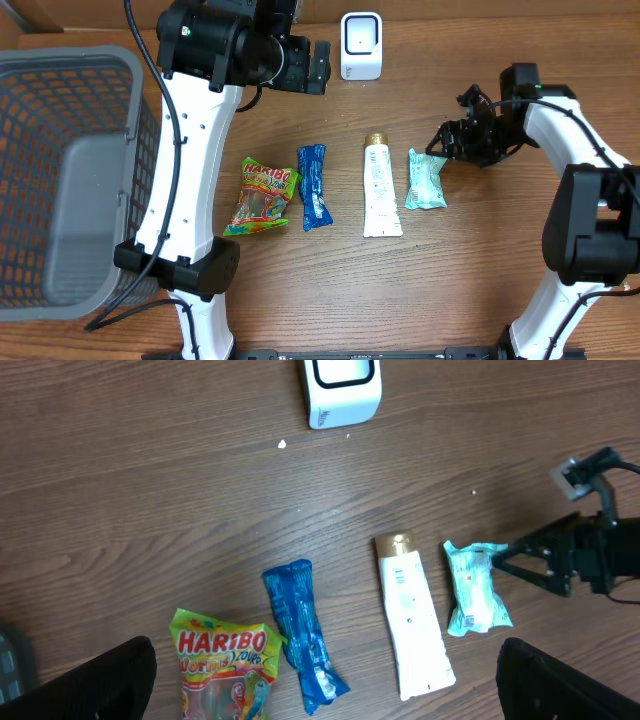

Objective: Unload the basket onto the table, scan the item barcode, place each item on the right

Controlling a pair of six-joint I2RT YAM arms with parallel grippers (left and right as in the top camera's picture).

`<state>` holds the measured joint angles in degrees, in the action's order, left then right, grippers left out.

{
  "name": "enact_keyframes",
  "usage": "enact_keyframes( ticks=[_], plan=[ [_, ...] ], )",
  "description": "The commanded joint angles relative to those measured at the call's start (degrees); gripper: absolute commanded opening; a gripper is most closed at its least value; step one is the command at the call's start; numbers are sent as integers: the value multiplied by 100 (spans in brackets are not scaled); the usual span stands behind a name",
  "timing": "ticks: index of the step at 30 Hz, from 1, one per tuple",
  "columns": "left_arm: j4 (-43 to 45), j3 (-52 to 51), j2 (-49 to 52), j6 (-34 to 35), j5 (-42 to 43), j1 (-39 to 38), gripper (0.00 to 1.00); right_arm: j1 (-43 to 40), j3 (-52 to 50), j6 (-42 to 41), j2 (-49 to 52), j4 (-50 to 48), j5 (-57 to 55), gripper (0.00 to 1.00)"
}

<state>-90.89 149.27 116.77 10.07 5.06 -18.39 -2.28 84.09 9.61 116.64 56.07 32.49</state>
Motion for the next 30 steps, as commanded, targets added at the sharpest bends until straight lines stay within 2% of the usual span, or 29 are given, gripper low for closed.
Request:
enact_keyframes(
  ticks=[1,6,9,10,11,13,18,23,25,28,30],
  plan=[
    [2,2,74,-109,-66,-11,100,199,-271,-81,11,-422,50,82],
    [2,2,74,-107,-63,-11,99,212,-369,-81,337,-833,17,79],
    [2,2,74,-109,-66,-11,100,212,-369,-79,503,-935,-48,72],
    [2,2,74,-109,-63,-11,100,212,-369,-79,551,-935,-66,67],
    [2,2,74,-107,-63,-11,99,212,-369,-81,566,-911,-76,58],
    [2,2,74,-109,-63,-11,100,177,-367,-83,562,-765,-63,34],
    [4,2,74,-107,-63,-11,100,22,-269,-83,557,-317,-61,29],
    [2,2,74,-109,-63,-11,100,-223,11,-503,553,225,-66,5],
    [2,2,74,-107,-63,-11,100,-378,144,-970,551,337,-79,4],
    [4,2,74,-107,-63,-11,100,-649,227,-2144,551,317,-358,13],
    [2,2,74,-109,-63,-11,100,-767,225,-2367,553,232,-428,15]
  ],
)
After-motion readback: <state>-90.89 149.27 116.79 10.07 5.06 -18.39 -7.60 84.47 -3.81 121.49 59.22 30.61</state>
